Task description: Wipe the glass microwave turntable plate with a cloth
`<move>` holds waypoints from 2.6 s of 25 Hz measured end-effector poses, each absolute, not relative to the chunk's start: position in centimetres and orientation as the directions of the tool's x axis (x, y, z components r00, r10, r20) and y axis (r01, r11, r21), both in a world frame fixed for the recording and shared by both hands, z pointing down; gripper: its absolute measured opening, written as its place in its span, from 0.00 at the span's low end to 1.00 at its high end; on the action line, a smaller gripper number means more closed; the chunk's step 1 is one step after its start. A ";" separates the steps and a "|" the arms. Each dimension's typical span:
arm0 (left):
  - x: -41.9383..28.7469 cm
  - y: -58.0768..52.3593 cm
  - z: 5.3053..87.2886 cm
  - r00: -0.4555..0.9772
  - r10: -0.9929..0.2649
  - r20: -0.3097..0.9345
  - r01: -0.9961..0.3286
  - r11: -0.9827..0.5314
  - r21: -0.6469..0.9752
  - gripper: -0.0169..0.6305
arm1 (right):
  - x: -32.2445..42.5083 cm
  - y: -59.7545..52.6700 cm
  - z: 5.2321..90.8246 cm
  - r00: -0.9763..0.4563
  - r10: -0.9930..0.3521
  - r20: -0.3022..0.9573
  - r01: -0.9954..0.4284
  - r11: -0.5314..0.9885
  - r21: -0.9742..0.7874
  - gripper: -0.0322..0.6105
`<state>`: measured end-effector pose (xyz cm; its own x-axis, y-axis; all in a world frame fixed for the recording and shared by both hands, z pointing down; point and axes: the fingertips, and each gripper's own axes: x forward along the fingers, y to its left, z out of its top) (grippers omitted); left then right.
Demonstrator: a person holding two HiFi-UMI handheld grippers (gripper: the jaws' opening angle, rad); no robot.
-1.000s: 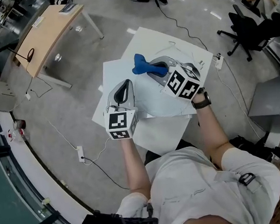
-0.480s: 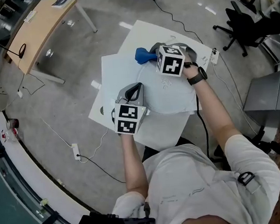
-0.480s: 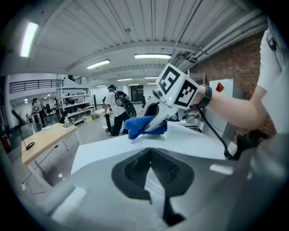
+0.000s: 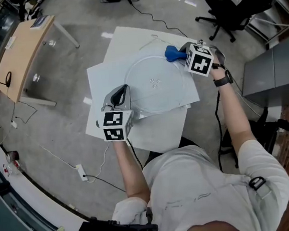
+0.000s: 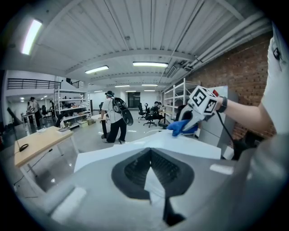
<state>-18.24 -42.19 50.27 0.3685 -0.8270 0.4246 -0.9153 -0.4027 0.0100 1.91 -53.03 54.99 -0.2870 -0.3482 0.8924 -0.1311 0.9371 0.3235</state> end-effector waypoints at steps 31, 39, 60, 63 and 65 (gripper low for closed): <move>-24.6 -39.5 46.0 0.310 -0.900 0.305 -0.950 -0.302 0.076 0.02 | -20.9 -41.6 54.2 -0.537 -0.112 0.836 0.225 0.936 0.269 0.15; -24.1 -40.2 46.7 0.322 -0.896 0.307 -0.945 -0.323 0.052 0.02 | -13.8 -52.7 55.1 -0.435 -0.293 0.852 -0.007 0.947 0.322 0.15; -17.9 -43.1 45.1 0.450 -0.851 0.271 -0.888 -0.458 0.036 0.02 | 2.8 -34.4 54.8 -0.370 -0.113 0.922 -0.028 0.993 0.111 0.15; -18.6 -42.8 45.5 0.427 -0.862 0.274 -0.901 -0.433 0.041 0.02 | -0.7 -31.9 54.7 -0.407 -0.042 0.912 0.080 0.994 0.081 0.15; -19.0 -42.6 45.9 0.411 -0.868 0.279 -0.908 -0.417 0.042 0.02 | -3.6 -31.0 54.6 -0.439 -0.004 0.898 0.143 0.987 0.074 0.15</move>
